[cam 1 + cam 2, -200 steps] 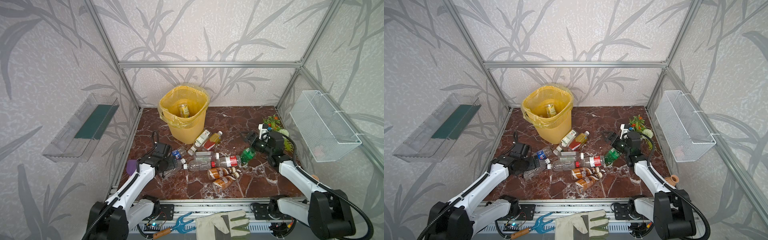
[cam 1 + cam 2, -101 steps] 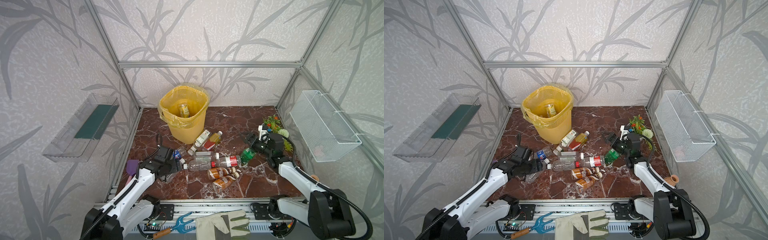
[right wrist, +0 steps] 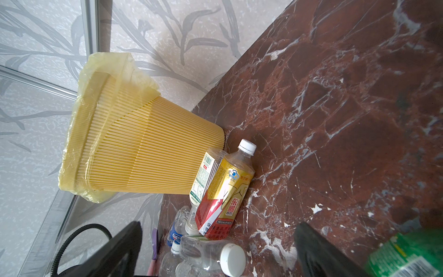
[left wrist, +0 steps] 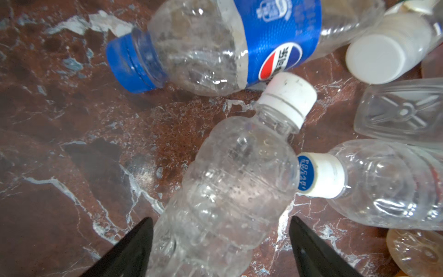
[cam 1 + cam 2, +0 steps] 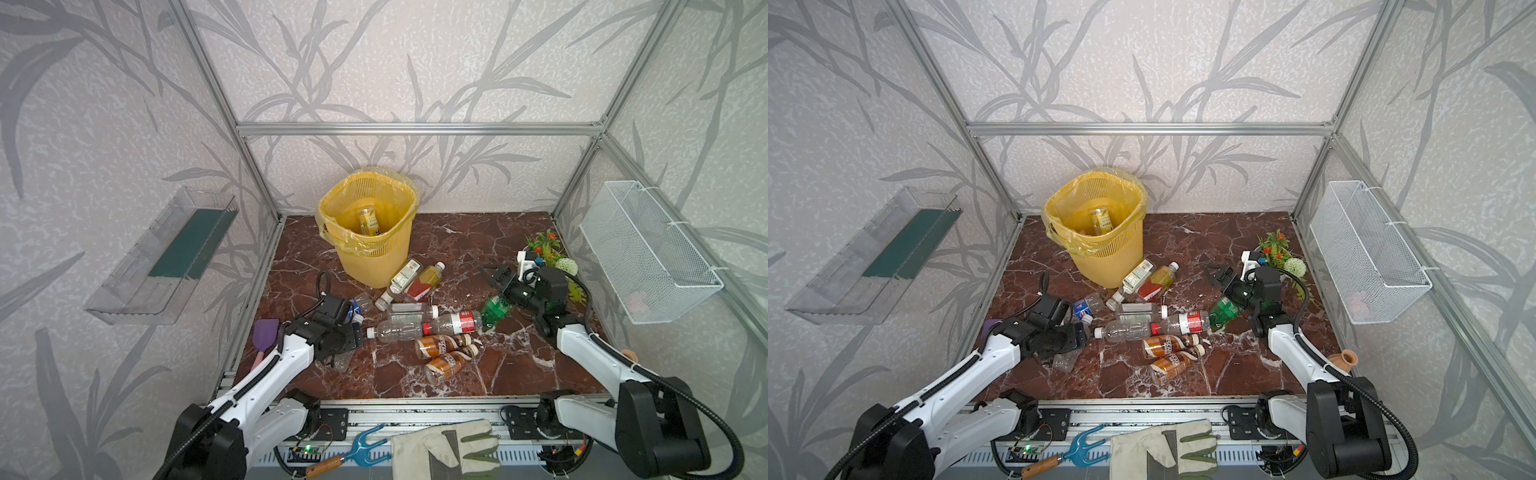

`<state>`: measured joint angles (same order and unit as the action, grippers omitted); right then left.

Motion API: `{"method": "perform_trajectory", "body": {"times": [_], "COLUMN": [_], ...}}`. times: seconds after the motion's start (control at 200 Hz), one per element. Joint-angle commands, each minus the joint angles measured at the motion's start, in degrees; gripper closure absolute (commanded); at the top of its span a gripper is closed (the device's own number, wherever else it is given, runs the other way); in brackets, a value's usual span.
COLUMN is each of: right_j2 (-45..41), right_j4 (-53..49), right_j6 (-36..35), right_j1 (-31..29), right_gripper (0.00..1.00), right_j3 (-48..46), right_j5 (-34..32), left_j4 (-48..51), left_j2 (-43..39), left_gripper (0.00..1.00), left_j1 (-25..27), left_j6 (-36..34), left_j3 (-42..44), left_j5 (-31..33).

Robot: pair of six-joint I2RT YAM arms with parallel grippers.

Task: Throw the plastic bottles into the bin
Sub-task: 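Lower the left gripper onto a clear white-cap bottle while the right arm withdraws, then close the left gripper on the clear bottle and lift it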

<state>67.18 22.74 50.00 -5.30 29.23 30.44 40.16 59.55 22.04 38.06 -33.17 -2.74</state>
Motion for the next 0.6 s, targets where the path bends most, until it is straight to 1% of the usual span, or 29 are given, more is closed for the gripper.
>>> {"method": "perform_trajectory", "body": {"times": [0.0, 0.08, 0.18, 0.23, 0.395, 0.595], "right_j2": [-0.03, 0.05, 0.49, 0.82, 1.80, 2.42], "right_j4": [1.86, 1.98, 2.38, 2.78, 4.84, 5.90], "right_j6": [0.63, 0.79, 1.12, 1.41, 2.74, 3.52], "right_j1": [0.47, 0.64, 0.73, 0.73, 0.82, 1.07], "right_gripper": [0.01, 0.01, 0.01, 0.01, 0.01, 0.01], "right_j3": [-0.58, -0.58, -0.58, -0.65, -1.15, -1.35], "right_j5": [0.50, 0.50, 0.64, 0.74, 1.18, 1.64], "left_j4": [-0.32, -0.59, -1.17, -1.25, -2.55, -3.96], "left_j2": [1.58, 2.05, 2.79, 3.44, 6.05, 8.85], "left_gripper": [0.15, 0.16, 0.21, 0.22, 0.22, 0.19], "left_j1": [0.77, 1.37, 1.98, 2.30, 3.91, 4.56], "left_j6": [-0.06, -0.68, -1.70, -2.04, -2.84, -3.17], "left_j3": [-0.05, -0.16, -0.23, -0.24, -0.09, 0.12], "left_j5": [0.79, 1.46, 1.68, 1.78, 1.36, 1.16]}}
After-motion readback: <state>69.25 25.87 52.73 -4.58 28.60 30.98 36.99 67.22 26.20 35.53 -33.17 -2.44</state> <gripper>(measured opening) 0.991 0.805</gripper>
